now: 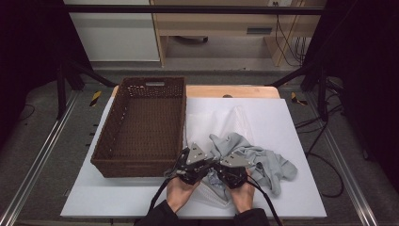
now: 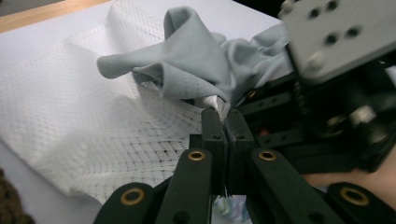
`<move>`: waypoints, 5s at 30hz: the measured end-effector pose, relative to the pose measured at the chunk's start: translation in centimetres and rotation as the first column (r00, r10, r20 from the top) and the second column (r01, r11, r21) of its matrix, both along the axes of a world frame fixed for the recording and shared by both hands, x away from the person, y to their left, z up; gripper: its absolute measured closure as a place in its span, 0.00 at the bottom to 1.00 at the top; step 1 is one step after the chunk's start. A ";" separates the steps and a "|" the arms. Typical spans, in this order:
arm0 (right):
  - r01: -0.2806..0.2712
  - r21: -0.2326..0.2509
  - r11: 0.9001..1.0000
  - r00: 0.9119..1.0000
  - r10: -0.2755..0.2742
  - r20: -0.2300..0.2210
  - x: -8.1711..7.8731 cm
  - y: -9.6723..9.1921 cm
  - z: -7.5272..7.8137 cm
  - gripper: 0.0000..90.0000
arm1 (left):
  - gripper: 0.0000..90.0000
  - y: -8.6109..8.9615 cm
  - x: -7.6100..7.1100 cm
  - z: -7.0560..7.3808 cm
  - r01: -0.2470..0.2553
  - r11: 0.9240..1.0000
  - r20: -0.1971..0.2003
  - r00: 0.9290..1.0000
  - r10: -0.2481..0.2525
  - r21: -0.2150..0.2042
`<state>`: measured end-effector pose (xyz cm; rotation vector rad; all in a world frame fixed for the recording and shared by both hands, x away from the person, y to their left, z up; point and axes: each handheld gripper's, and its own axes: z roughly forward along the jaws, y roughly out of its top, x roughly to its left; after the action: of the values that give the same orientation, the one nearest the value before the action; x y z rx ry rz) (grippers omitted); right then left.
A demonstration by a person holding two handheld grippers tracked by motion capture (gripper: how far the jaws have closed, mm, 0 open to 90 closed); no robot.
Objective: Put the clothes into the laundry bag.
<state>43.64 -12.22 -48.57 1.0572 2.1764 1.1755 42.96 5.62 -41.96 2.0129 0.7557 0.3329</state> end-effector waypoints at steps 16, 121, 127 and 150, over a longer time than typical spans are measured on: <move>0.083 0.133 0.988 0.994 -0.092 0.065 -1.0 -5.5 6.6 0.29 | 0.98 0.6 -0.2 -0.8 -0.009 0.999 0.012 1.000 0.009 0.042; 0.160 0.083 0.984 0.987 -0.158 -0.031 1.0 -5.6 4.3 0.32 | 0.98 1.8 -1.1 -0.6 -0.017 0.999 0.006 1.000 0.017 0.038; 0.100 0.137 0.986 0.986 -0.079 -0.148 2.3 -5.1 3.4 0.82 | 0.98 1.9 -0.7 -0.9 -0.027 0.999 0.004 1.000 0.026 0.034; -0.102 0.055 0.993 0.992 0.105 -0.064 -1.2 0.4 2.6 0.95 | 0.98 2.0 -2.0 1.9 0.018 0.996 0.037 0.999 -0.014 -0.090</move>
<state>42.40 -11.87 -45.98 1.0294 2.2878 1.2653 40.96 7.58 -40.03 1.9219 0.7194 0.3190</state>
